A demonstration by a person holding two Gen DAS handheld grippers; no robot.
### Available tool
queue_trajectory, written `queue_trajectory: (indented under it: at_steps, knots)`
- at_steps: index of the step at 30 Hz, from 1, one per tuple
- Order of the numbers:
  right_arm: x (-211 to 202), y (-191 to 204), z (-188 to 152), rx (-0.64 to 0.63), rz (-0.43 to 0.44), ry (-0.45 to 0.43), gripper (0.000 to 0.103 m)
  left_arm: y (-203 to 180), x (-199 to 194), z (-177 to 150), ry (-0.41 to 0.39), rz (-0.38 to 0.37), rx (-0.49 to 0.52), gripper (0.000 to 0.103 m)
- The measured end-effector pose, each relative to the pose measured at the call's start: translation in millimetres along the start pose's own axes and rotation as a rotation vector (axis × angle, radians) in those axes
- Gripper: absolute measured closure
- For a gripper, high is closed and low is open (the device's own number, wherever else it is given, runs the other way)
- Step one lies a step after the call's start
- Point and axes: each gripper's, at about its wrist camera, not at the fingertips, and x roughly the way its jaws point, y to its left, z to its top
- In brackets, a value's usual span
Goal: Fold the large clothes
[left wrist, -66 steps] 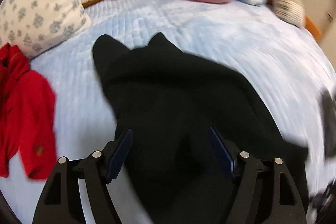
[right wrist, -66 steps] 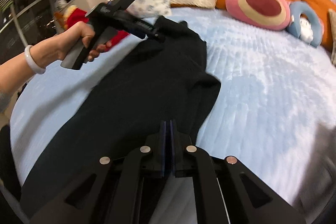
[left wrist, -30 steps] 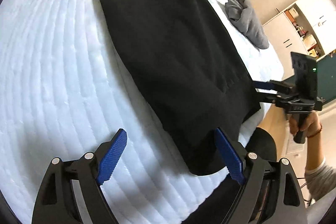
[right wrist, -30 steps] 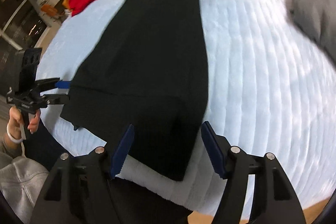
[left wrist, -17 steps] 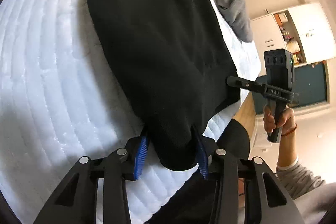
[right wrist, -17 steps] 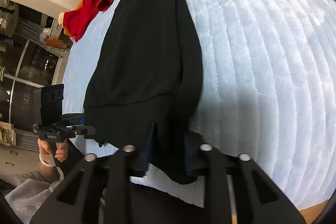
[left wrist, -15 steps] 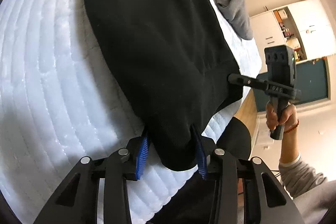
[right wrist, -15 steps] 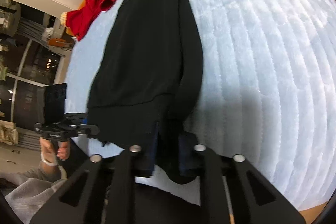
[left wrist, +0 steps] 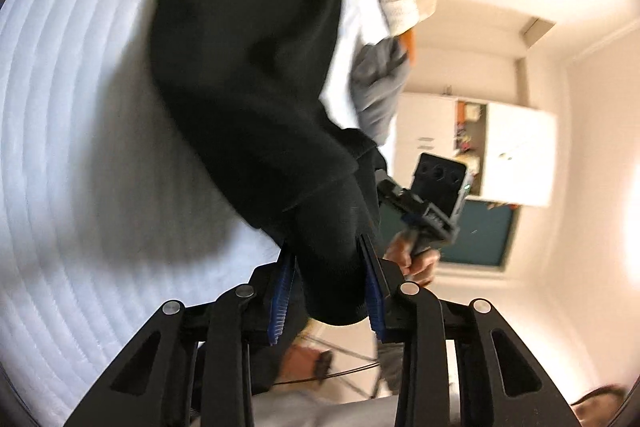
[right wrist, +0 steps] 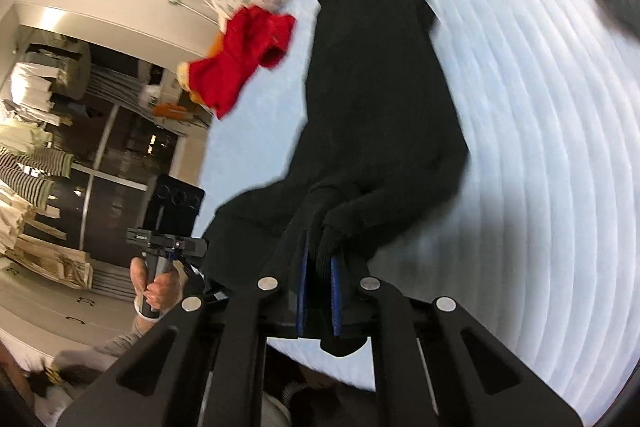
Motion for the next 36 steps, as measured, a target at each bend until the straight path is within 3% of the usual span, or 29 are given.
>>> queue_trajectory:
  at_steps: [6, 11, 15, 22, 25, 28, 30, 31, 34, 36]
  knots:
    - [15, 7, 71, 0.022, -0.010, -0.059, 0.093, -16, -21, 60, -0.103, -0.088, -0.064, 0.067]
    - [49, -12, 124, 0.097, -0.024, -0.060, 0.093, -10, -27, 112, -0.169, -0.082, -0.109, 0.067]
    - [80, -35, 155, 0.175, -0.027, -0.072, 0.093, 8, -29, 154, -0.218, -0.084, -0.174, 0.067]
    - [122, -79, 171, 0.280, -0.072, -0.068, 0.092, 76, -29, 208, -0.254, -0.106, -0.342, 0.067]
    - [119, -73, 175, 0.267, -0.057, -0.061, 0.082, 79, -26, 216, -0.219, -0.124, -0.355, 0.067]
    - [106, -56, 182, 0.213, -0.055, -0.075, 0.063, 56, -36, 219, -0.186, -0.056, -0.290, 0.067]
    - [90, -41, 185, 0.161, -0.086, -0.133, 0.028, 37, -41, 220, -0.158, -0.020, -0.248, 0.067]
    - [78, -32, 187, 0.125, -0.122, -0.180, 0.020, 30, -42, 222, -0.146, 0.000, -0.246, 0.067]
    - [54, -14, 184, 0.051, -0.138, -0.226, 0.020, 4, -48, 224, -0.116, 0.064, -0.176, 0.067]
    - [49, 6, 172, -0.076, -0.182, -0.218, 0.032, -9, -52, 224, -0.111, 0.086, -0.155, 0.067]
